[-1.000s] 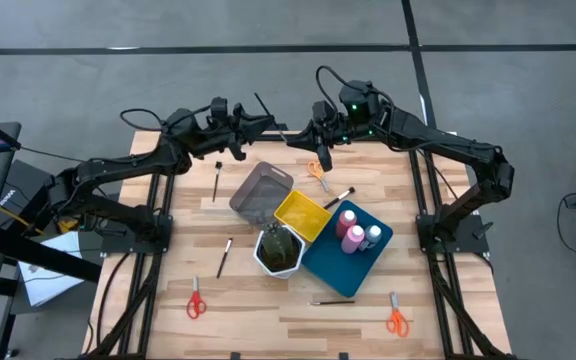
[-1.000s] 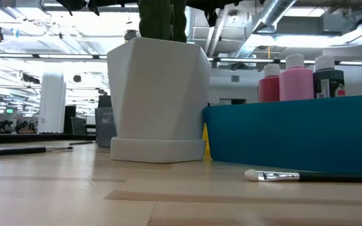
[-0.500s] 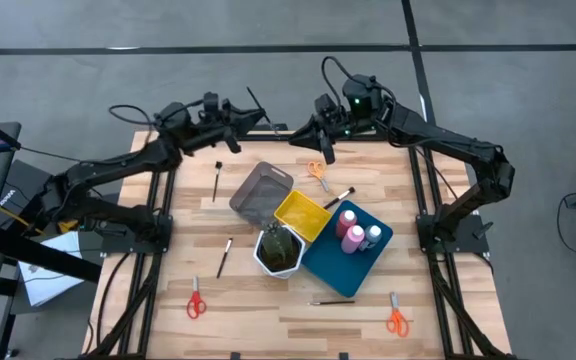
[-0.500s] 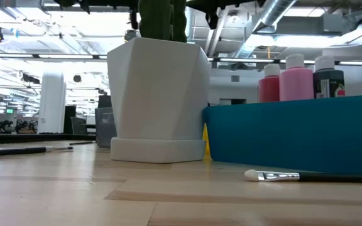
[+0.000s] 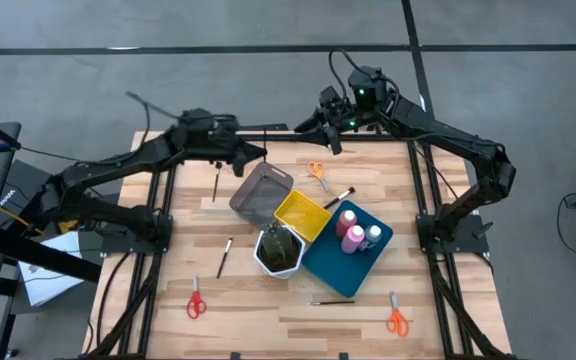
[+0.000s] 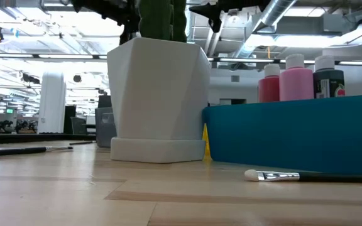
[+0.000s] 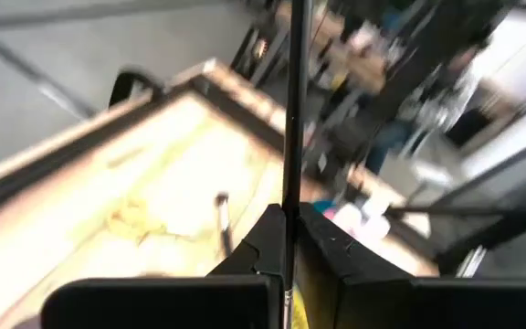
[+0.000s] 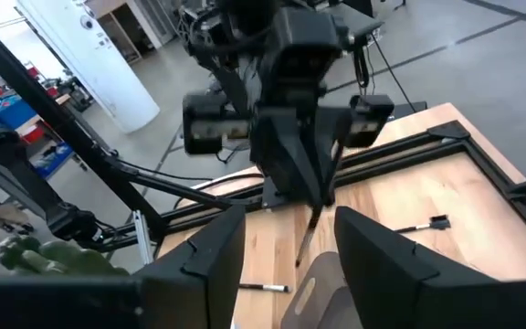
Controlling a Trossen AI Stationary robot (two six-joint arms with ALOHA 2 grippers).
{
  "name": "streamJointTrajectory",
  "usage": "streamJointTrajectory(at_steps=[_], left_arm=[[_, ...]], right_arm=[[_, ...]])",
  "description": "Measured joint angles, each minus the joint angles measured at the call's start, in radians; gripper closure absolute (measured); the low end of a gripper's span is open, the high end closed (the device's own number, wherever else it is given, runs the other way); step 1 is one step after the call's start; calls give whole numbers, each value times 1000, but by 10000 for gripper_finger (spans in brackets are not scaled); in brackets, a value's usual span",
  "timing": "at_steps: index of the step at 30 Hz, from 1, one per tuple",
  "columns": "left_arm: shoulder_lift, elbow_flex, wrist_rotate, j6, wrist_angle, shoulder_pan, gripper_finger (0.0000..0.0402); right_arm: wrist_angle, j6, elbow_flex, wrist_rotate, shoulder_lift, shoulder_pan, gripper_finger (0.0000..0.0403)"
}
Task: Pick & Place Paint Supplies
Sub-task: Put the makeup brush into the black bin
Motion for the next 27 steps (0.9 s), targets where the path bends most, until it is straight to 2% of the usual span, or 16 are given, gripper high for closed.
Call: streamJointTrajectory(at_steps=[8,11,16,27], left_arm=[[279,344,29,164,-486,10,399],[371,433,47,204,-627,28,399],[478,452,55,211,-773,28,399],[620,439,59,179,-776,21,398]], right_arm=[[7,1,0,-1,-56,-11,249],[4,3,0,0,-97,-19,253],[6,14,0,7,-153,-36,260],[8,35,0,18,-220,-57,270]])
